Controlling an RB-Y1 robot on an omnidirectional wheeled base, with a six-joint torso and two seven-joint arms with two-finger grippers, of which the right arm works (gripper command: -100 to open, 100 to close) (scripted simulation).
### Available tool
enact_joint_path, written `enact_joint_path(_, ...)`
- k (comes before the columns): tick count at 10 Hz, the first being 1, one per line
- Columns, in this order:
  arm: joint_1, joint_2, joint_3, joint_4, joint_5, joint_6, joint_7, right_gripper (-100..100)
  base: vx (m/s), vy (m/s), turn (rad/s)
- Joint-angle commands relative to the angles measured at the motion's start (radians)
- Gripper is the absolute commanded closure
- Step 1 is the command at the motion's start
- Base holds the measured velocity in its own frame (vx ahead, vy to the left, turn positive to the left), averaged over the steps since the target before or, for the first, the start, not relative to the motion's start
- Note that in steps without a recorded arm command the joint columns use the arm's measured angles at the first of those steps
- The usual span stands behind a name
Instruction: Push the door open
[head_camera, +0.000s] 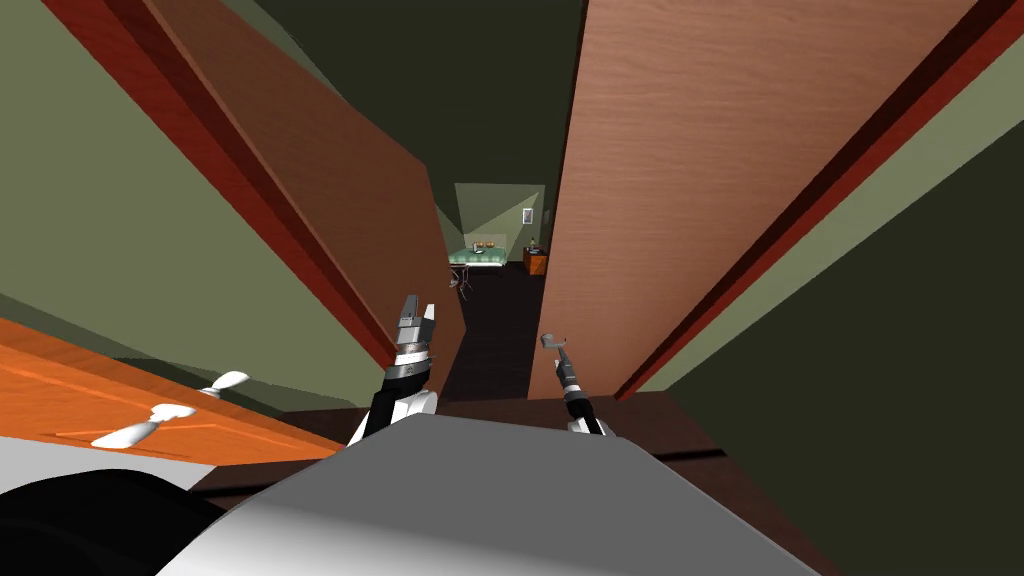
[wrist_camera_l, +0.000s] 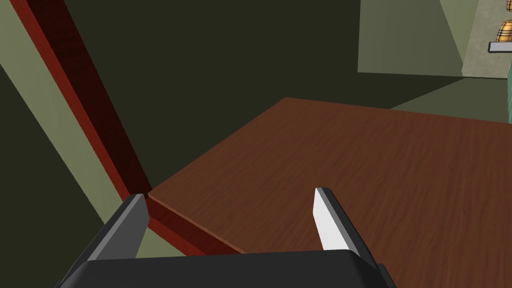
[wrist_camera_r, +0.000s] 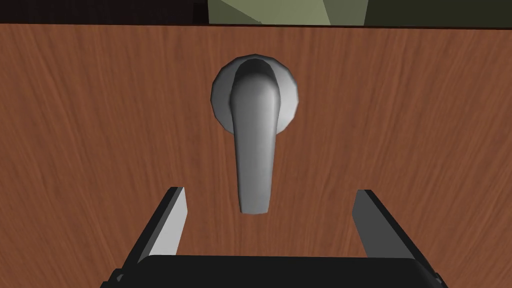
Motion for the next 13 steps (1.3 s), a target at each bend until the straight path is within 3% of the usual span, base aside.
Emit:
enact_joint_path(1,-0.002,0.005,-0.006,0.01,-0.001,-0.006,0.004,-100,0.21,-0.003,0.041)
enact_joint_path(5,-0.004,0.009,-0.011,0.017,-0.001,-0.01,0.007,-100,0.162,-0.006,0.021)
enact_joint_path(6,-0.004,0.009,-0.011,0.017,-0.001,-0.01,0.007,100,-0.007,0.003,-0.004)
enact_joint_path(11,-0.004,0.009,-0.011,0.017,-0.001,-0.01,0.007,100,-0.007,0.0,0.003)
enact_joint_path(13,-0.009,0.007,-0.03,0.02,-0.01,-0.008,0.013,100,0.157,0.041,-0.039)
